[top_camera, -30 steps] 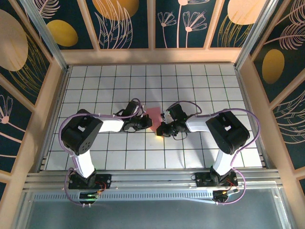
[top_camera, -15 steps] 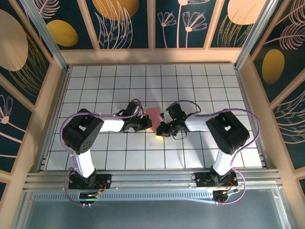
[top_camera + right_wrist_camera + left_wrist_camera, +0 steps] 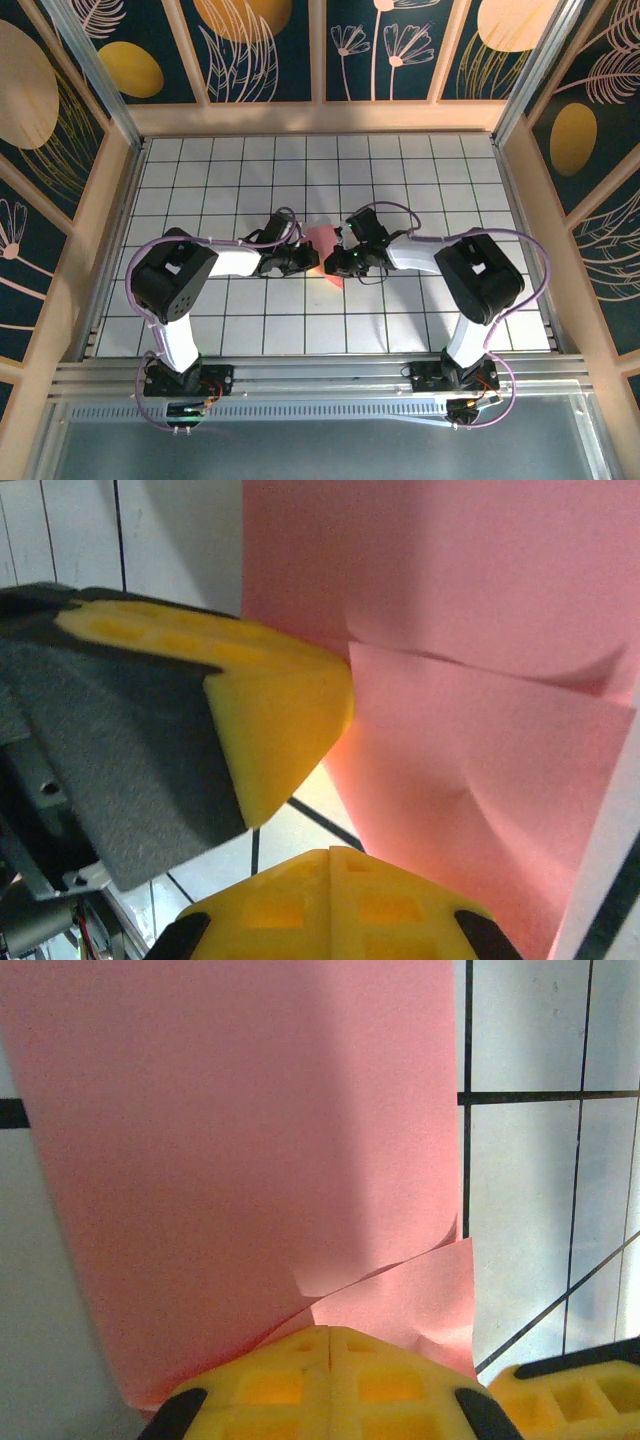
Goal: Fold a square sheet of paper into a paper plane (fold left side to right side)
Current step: Third fold the triangle at the center of the table.
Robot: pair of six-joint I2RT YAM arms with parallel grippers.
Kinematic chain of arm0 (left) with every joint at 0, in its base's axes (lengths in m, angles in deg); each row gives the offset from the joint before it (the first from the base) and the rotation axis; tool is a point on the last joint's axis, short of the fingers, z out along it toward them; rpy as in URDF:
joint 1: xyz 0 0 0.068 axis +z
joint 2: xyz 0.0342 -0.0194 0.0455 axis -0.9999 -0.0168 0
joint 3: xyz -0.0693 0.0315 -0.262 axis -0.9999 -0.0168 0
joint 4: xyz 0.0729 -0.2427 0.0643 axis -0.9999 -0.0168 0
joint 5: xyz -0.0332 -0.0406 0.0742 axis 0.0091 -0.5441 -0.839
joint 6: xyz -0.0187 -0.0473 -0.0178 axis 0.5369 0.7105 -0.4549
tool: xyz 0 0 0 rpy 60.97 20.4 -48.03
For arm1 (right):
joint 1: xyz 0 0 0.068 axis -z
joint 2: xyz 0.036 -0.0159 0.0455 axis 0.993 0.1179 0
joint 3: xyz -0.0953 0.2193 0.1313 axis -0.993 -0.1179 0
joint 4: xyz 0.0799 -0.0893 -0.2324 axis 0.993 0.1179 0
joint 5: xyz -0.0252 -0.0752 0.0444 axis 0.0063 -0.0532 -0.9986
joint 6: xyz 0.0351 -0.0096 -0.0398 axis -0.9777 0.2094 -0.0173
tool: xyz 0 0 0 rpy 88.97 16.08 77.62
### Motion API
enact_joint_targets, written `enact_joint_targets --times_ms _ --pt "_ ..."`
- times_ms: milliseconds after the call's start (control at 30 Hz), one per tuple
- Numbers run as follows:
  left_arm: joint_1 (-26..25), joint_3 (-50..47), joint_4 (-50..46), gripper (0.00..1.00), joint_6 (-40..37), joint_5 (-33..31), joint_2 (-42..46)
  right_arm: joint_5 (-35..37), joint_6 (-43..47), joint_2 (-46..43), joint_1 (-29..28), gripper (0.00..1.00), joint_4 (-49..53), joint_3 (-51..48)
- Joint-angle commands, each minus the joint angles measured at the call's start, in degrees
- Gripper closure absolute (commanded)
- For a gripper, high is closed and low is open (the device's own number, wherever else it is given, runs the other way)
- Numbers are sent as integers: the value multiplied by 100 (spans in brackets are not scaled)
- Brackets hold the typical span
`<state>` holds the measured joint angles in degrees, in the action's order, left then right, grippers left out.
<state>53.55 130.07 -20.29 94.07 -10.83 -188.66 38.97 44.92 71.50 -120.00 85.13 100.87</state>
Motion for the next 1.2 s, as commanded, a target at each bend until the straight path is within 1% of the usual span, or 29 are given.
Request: enact_joint_targets --times_ms 0,300,767,1167 --pt "15 -62 -590 100 -101 -369 -153 112 4 244 -49 100 -85 141" --pt "10 -1 -750 100 -116 -496 -210 226 83 247 -40 100 22 -273" --pt "12 132 -995 100 -185 -681 -312 149 219 -231 -38 100 300 -942" --pt "13 191 -1069 100 -220 -717 -290 252 261 -499 58 100 443 -1306"
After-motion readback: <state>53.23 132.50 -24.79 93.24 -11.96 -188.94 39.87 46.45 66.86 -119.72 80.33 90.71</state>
